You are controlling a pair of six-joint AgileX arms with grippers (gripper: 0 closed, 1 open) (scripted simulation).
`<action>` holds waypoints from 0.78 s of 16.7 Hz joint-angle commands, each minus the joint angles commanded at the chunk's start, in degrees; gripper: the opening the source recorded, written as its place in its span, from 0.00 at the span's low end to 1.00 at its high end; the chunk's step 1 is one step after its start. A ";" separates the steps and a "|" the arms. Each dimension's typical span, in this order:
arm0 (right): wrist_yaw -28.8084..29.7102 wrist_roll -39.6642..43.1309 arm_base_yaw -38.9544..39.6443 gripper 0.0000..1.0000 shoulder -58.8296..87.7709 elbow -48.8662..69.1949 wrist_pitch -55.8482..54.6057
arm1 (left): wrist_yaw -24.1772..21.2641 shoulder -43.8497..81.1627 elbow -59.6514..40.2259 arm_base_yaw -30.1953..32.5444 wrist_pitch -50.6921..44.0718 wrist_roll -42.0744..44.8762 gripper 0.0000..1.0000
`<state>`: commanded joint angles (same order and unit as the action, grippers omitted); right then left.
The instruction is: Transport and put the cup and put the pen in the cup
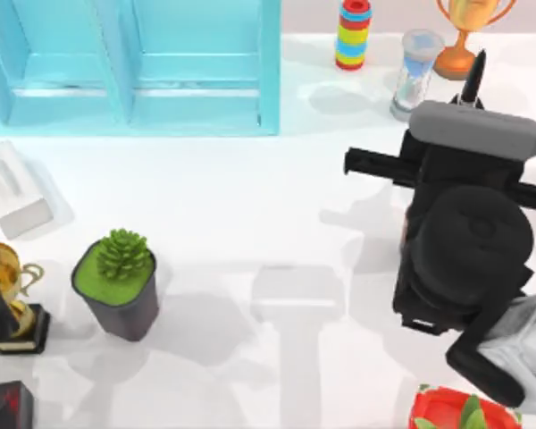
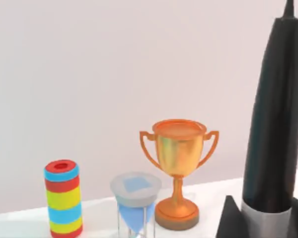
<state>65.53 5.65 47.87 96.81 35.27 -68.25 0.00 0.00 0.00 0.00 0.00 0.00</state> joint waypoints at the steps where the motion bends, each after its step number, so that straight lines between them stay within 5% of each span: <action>1: 0.00 0.00 0.00 0.45 0.00 0.00 0.00 | 0.00 0.00 0.00 0.00 0.00 0.00 1.00; 8: 0.00 0.00 0.00 0.98 0.00 0.00 0.00 | 0.00 0.00 0.00 0.00 0.00 0.00 1.00; 13: 0.00 0.00 0.00 1.00 0.00 0.00 0.00 | 0.00 0.00 0.00 0.00 0.00 0.00 1.00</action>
<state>65.53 5.65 47.87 96.81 35.27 -68.25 0.00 0.00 0.00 0.00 0.00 0.00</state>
